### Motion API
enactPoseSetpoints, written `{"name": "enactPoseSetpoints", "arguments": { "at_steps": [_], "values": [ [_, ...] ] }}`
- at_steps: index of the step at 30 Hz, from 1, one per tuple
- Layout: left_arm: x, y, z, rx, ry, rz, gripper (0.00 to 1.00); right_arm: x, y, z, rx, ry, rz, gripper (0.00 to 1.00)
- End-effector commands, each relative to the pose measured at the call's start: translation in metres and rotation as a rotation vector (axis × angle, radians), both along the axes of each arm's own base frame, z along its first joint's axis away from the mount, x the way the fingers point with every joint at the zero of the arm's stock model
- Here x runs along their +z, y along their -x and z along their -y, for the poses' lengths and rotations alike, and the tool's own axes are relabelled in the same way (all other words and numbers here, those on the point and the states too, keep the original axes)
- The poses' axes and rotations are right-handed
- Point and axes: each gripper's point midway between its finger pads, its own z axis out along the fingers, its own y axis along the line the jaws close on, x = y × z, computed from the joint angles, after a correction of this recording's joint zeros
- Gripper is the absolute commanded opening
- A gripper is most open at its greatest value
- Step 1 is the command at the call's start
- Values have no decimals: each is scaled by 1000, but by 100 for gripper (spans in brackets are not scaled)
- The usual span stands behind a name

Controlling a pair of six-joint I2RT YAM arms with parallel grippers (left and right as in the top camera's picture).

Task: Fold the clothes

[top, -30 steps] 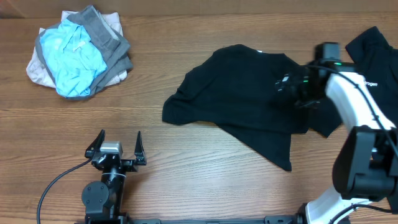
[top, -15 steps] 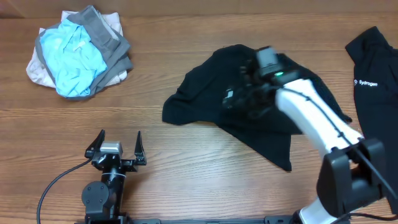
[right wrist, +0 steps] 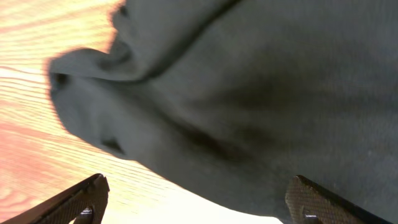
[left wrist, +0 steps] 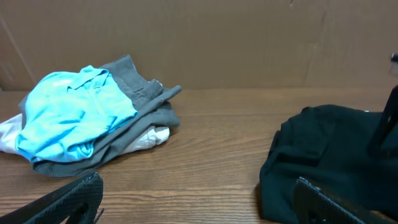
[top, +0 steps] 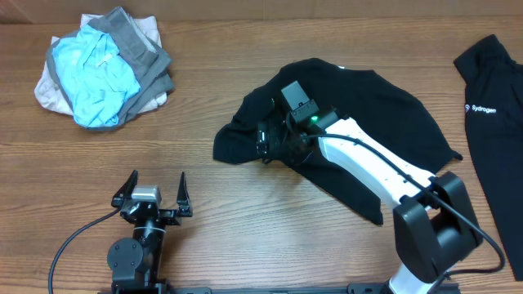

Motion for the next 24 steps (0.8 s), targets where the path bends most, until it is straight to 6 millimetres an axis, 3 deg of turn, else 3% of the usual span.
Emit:
{"name": "enactPoseSetpoints", "arguments": {
  "at_steps": [1, 12, 24],
  "values": [
    [0, 0, -2, 6, -23, 7, 100, -17, 5, 3, -17, 40, -38, 95],
    [0, 0, -2, 6, -23, 7, 100, -52, 39, 8, -65, 132, -206, 96],
    [0, 0, -2, 6, -23, 7, 100, -52, 17, 13, -91, 169, -101, 96]
  ]
}}
